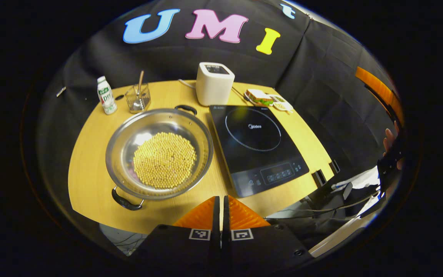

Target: First push the handle of the pot to place it horizontally, then grasp the pot with both hands and set it on the induction cooktop.

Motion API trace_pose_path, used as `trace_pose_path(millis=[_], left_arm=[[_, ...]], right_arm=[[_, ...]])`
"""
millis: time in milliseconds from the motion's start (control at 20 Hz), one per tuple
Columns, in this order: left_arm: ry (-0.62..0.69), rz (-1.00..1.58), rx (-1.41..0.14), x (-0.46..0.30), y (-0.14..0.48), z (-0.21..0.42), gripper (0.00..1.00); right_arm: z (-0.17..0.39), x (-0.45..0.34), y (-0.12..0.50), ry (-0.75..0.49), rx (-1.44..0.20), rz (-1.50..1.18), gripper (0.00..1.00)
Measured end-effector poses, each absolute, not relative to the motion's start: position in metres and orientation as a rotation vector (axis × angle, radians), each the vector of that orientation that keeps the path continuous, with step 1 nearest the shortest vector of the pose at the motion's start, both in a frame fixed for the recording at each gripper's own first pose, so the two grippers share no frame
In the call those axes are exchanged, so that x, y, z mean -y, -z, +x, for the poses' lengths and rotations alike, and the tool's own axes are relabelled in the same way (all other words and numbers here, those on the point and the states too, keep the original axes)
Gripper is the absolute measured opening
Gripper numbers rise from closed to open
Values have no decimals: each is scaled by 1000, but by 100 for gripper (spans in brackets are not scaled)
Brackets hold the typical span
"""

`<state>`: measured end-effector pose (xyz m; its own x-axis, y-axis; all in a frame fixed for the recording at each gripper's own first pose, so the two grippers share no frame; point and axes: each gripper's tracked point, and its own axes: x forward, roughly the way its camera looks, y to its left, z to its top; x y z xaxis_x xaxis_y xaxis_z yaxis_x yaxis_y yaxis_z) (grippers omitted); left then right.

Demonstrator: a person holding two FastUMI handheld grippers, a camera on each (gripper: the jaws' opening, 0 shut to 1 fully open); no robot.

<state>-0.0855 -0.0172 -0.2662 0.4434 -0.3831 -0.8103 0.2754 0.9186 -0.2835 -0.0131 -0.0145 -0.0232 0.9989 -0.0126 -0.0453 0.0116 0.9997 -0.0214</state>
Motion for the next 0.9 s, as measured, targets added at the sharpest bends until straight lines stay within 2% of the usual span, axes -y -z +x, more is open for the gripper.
trace_pose_path(millis=[300, 900], left_arm=[[402, -178, -1226, -24, 316, -90, 5], [268, -116, -1273, -93, 361, -66, 5]], right_arm=[[-14, 20, 24, 25, -47, -13, 98], [-11, 25, 26, 39, -46, -3, 98]])
